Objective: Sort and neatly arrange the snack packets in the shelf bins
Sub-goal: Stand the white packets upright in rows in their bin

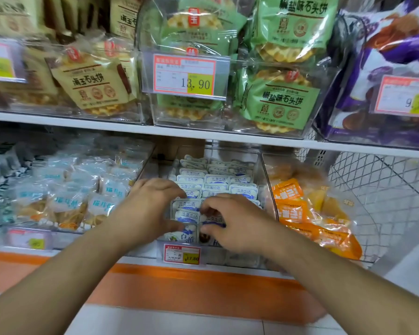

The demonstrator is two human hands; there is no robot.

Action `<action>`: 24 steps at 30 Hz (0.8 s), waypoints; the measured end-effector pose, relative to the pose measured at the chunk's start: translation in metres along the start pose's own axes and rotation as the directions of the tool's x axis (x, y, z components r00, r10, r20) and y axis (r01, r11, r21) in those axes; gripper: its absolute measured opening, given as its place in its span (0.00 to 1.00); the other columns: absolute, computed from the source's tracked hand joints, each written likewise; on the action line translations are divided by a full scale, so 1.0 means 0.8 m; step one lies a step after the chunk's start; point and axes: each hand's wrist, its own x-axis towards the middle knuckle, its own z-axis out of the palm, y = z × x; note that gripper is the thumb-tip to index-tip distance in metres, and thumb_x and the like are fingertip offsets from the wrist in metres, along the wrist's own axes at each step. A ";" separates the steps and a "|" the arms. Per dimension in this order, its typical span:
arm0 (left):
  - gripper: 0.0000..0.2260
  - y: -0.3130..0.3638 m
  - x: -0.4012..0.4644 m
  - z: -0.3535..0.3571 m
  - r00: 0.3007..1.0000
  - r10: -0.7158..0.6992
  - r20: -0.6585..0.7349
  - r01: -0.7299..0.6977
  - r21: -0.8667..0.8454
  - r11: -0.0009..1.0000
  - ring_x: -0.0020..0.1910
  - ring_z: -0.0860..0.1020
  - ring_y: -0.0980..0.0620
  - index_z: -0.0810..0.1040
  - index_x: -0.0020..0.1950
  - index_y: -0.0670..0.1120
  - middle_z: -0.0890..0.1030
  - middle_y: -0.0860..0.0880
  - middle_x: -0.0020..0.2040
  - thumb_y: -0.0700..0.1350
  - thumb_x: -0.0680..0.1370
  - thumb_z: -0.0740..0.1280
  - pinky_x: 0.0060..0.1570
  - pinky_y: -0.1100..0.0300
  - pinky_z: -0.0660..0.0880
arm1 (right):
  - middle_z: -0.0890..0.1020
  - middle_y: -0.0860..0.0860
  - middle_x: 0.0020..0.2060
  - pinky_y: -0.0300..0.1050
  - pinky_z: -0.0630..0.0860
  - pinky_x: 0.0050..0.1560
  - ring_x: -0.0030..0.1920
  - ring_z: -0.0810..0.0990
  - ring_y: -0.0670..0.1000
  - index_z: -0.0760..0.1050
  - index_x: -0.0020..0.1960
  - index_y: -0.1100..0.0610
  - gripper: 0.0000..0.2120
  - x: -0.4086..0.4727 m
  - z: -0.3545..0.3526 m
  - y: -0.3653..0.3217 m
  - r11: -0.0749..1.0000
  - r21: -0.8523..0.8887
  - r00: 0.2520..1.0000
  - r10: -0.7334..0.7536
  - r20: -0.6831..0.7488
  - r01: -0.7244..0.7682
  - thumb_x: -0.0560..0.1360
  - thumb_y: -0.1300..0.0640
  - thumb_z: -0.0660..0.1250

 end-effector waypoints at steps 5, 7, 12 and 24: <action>0.34 -0.005 -0.009 0.023 0.990 -0.073 -0.119 0.083 0.082 0.993 0.75 0.65 0.46 0.73 0.70 0.53 0.70 0.50 0.74 0.65 0.69 0.75 0.70 0.44 0.68 | 0.77 0.46 0.59 0.53 0.75 0.62 0.61 0.74 0.51 0.75 0.66 0.48 0.22 0.027 0.039 -0.010 0.997 -0.072 0.992 -0.034 -0.117 0.026 0.76 0.41 0.73; 0.37 -0.005 -0.006 0.026 0.981 -0.144 -0.130 0.153 0.064 0.986 0.76 0.62 0.45 0.70 0.73 0.52 0.67 0.49 0.76 0.65 0.69 0.75 0.71 0.42 0.66 | 0.76 0.48 0.60 0.52 0.73 0.61 0.62 0.72 0.53 0.74 0.67 0.50 0.27 0.038 0.049 -0.004 0.982 -0.187 0.983 -0.059 -0.173 0.026 0.74 0.41 0.75; 0.38 -0.001 0.003 0.034 0.974 -0.182 -0.132 0.193 0.074 0.978 0.78 0.57 0.45 0.65 0.77 0.54 0.61 0.49 0.79 0.60 0.71 0.76 0.73 0.45 0.63 | 0.78 0.46 0.53 0.50 0.72 0.54 0.57 0.72 0.52 0.79 0.61 0.49 0.28 0.059 0.062 0.007 0.971 -0.240 0.971 -0.042 -0.236 -0.016 0.67 0.39 0.80; 0.18 0.025 0.014 0.038 0.992 0.074 -0.103 -0.054 0.185 0.981 0.65 0.75 0.51 0.82 0.61 0.57 0.81 0.56 0.60 0.60 0.73 0.74 0.70 0.48 0.52 | 0.76 0.44 0.67 0.53 0.71 0.71 0.70 0.71 0.52 0.69 0.76 0.43 0.34 0.026 -0.008 0.051 0.961 -0.275 0.998 -0.029 -0.061 0.011 0.73 0.46 0.77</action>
